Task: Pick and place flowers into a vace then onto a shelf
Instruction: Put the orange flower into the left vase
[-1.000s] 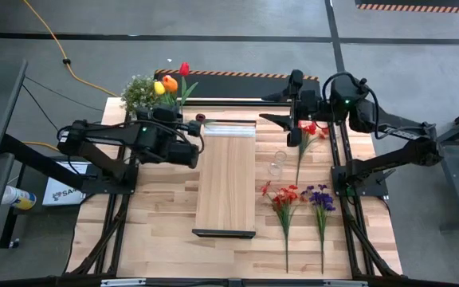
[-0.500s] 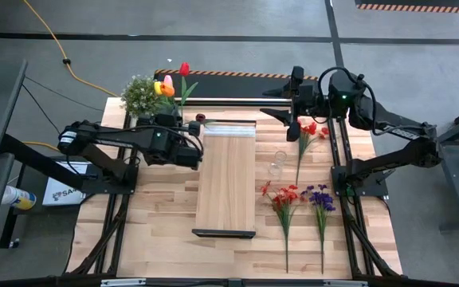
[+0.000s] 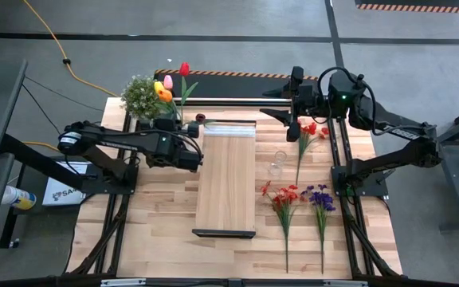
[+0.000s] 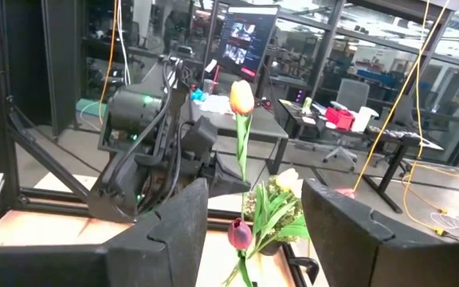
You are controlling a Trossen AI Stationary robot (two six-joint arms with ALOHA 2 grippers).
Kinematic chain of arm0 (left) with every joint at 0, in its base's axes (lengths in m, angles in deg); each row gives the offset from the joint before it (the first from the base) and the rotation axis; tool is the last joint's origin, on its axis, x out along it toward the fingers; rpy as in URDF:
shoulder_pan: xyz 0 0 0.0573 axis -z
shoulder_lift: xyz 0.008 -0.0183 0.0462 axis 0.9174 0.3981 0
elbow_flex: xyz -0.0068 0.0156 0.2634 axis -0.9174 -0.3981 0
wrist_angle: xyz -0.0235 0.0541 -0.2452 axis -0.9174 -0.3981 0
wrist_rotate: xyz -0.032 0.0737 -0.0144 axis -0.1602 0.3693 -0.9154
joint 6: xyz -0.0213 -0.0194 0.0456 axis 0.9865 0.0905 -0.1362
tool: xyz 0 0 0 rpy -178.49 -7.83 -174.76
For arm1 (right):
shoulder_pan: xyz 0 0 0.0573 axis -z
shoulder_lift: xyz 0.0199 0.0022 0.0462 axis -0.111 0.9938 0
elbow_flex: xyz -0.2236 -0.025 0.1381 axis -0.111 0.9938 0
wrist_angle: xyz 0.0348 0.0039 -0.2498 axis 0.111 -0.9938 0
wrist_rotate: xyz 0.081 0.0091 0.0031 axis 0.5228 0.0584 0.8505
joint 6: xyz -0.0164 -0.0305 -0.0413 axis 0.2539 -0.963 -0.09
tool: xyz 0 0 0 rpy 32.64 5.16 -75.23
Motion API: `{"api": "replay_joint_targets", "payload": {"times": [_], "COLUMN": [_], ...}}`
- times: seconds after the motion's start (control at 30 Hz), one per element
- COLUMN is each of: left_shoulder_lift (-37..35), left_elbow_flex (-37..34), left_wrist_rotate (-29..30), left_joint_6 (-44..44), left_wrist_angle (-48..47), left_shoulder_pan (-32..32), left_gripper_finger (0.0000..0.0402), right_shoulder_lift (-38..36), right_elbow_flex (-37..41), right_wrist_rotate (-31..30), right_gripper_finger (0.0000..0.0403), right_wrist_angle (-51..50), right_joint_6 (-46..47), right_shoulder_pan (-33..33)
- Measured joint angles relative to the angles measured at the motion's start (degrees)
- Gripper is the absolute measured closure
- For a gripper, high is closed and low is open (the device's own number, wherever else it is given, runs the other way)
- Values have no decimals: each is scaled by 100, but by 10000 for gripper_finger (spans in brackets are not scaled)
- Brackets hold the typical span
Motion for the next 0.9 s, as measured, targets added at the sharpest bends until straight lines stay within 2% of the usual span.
{"api": "replay_joint_targets", "payload": {"times": [0.37,0.67,0.9], "left_shoulder_lift": [0,0,0], "left_elbow_flex": [-602,-631,-631], "left_wrist_rotate": [127,119,-144], "left_joint_6": [-27,-166,-434], "left_wrist_angle": [814,835,1058], "left_shoulder_pan": [-81,-76,-76], "left_gripper_finger": [373,373,373], "right_shoulder_lift": [0,0,2], "right_elbow_flex": [0,0,0], "right_wrist_rotate": [0,0,1], "right_gripper_finger": [208,208,208], "right_wrist_angle": [5,5,7], "right_joint_6": [2,2,2], "right_shoulder_pan": [0,0,0]}}
